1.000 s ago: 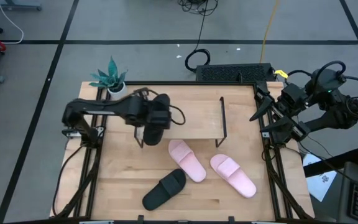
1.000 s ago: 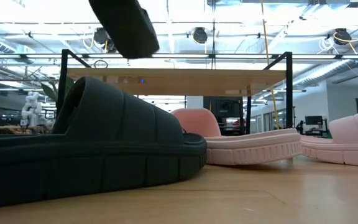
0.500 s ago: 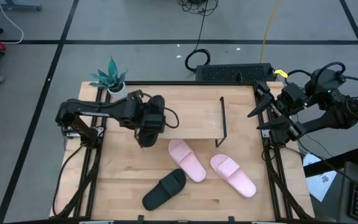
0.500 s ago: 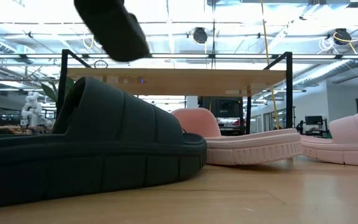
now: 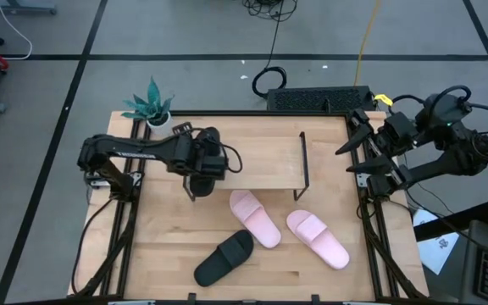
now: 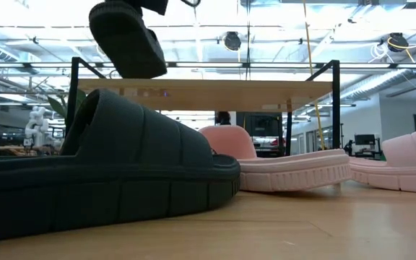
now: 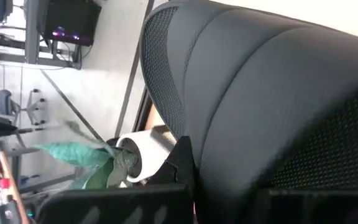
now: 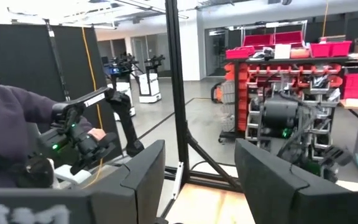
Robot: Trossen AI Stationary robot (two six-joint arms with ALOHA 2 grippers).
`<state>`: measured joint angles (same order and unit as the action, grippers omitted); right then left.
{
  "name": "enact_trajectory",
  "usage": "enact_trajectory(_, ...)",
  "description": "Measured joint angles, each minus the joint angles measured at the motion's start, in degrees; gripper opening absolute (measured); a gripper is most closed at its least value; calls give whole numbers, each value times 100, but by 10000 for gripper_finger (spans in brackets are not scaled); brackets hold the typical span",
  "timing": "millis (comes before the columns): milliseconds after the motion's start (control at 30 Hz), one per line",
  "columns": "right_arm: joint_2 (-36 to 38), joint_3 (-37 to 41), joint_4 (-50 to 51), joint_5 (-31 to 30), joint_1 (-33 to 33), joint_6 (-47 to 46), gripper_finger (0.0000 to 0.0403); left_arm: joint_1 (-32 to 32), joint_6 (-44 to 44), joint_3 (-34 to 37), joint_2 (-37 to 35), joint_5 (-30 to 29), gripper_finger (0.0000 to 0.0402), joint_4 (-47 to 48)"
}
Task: Pick and place slides into the shelf
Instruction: Put the left black slipper on the shelf
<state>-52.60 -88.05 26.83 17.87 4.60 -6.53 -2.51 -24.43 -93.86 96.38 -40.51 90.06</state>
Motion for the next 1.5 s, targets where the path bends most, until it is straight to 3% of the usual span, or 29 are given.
enact_trajectory(267,-4,0,0,-6,-2,-13,183,164,473,2,500,-209,0,-28)
enact_trajectory(1500,-4,0,2,20,-2,13,183,396,449,539,445,39,5,-6)
